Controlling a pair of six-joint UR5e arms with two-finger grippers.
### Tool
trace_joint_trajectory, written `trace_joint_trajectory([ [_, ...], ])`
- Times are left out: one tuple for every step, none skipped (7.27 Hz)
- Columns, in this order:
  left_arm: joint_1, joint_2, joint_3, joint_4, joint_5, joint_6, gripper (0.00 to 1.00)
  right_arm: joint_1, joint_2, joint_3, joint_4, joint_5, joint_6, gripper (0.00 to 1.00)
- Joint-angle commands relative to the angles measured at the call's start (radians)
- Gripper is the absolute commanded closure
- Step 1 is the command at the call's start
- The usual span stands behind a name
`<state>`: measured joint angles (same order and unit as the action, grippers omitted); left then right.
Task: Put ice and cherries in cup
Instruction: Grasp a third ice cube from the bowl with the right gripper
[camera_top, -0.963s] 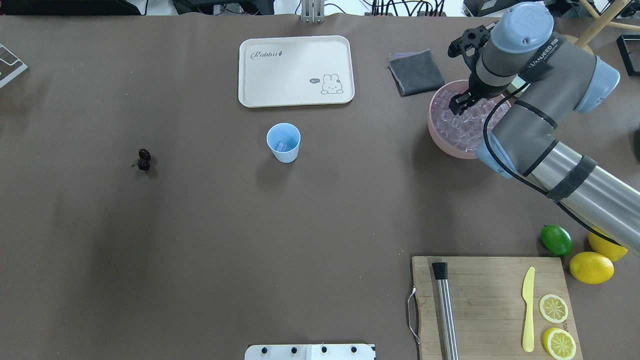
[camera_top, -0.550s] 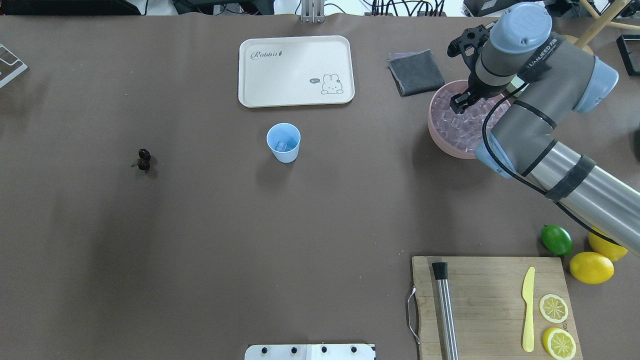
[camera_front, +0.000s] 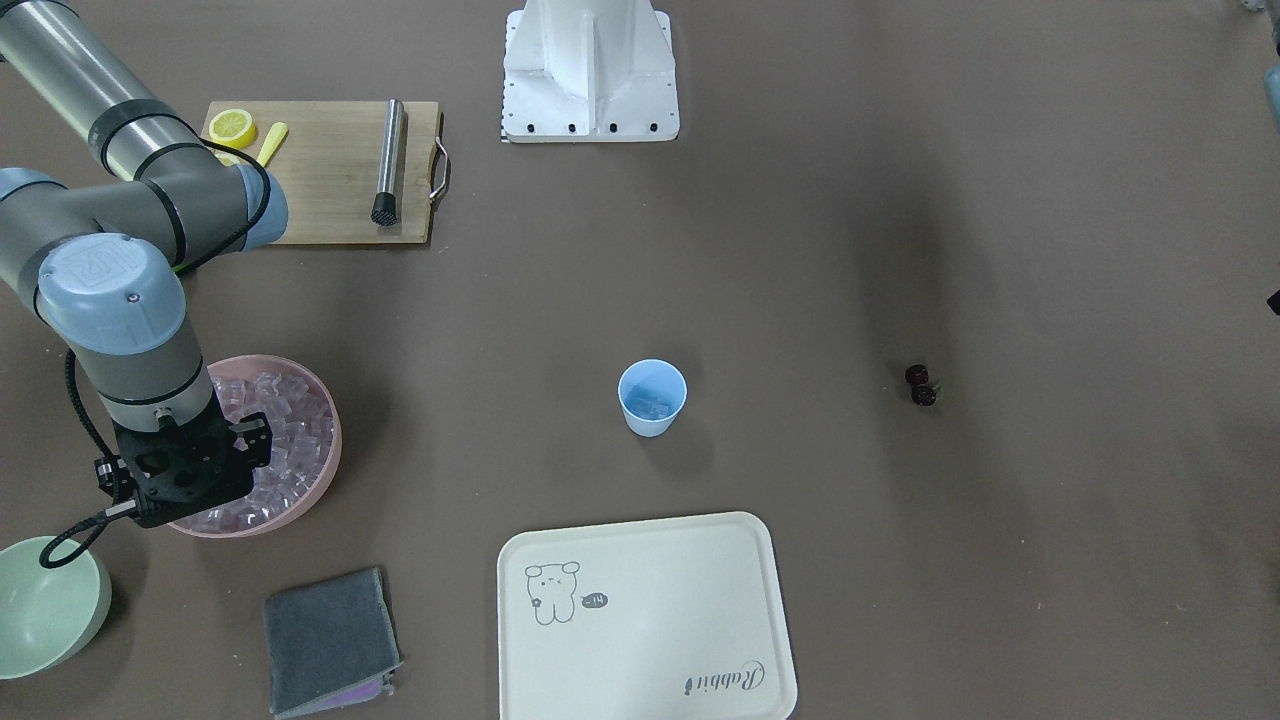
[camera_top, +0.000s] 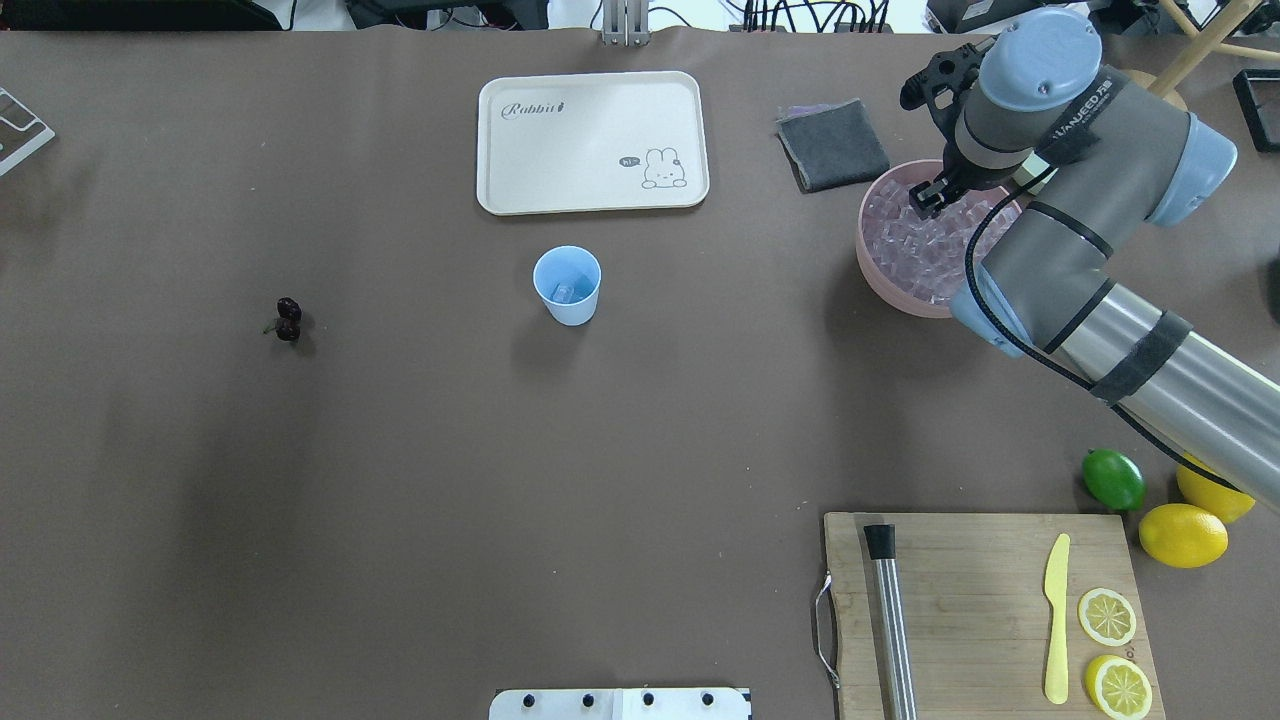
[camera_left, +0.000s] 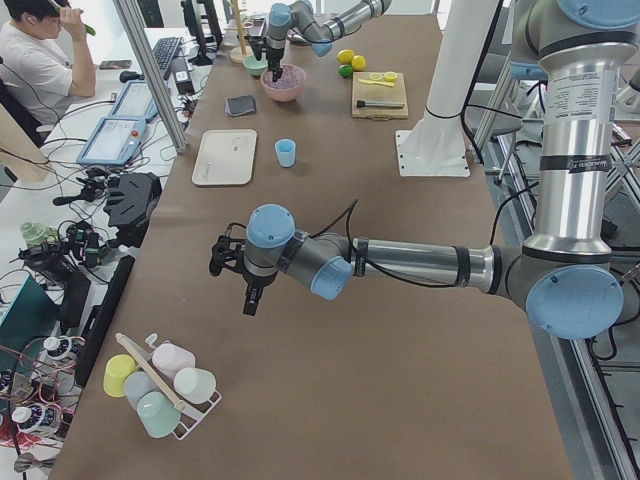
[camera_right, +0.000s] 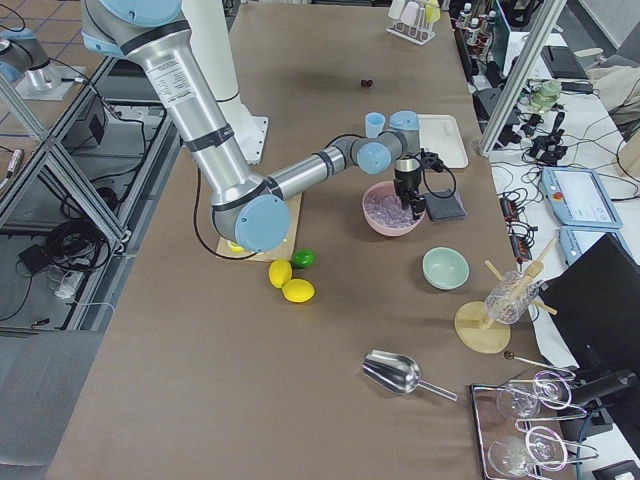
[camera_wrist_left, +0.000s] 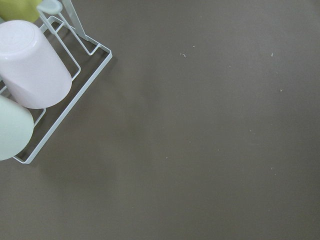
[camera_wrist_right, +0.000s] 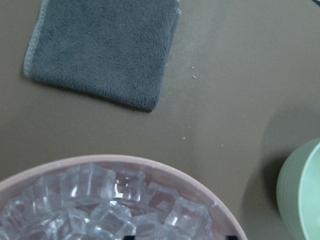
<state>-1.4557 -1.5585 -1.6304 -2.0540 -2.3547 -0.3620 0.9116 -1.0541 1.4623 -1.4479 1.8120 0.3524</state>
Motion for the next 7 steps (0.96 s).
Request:
trace_joint_trajectory([
  [0.000, 0.002, 0.001, 0.000, 0.000, 0.000, 0.02, -0.007, 0.000, 0.004, 0.001, -0.023, 0.002, 0.31],
  [0.000, 0.002, 0.001, 0.000, 0.000, 0.000, 0.02, -0.010, -0.001, 0.006, 0.000, -0.025, 0.005, 0.31],
  [0.000, 0.002, 0.000, 0.000, 0.000, 0.000, 0.02, -0.011, -0.003, 0.006, 0.001, -0.026, 0.007, 0.31],
  [0.000, 0.002, 0.001, 0.000, 0.000, 0.000, 0.03, -0.016, 0.002, 0.004, 0.000, -0.039, 0.008, 0.34],
  [0.000, 0.002, 0.007, 0.000, 0.000, 0.000, 0.03, -0.016, 0.002, 0.003, 0.000, -0.042, 0.008, 0.49],
  [0.000, 0.002, 0.007, 0.000, 0.000, 0.000, 0.03, -0.016, 0.002, 0.003, 0.000, -0.046, 0.008, 0.62],
  [0.000, 0.002, 0.009, 0.000, 0.000, 0.000, 0.02, -0.016, 0.002, 0.003, 0.000, -0.049, 0.008, 0.71],
])
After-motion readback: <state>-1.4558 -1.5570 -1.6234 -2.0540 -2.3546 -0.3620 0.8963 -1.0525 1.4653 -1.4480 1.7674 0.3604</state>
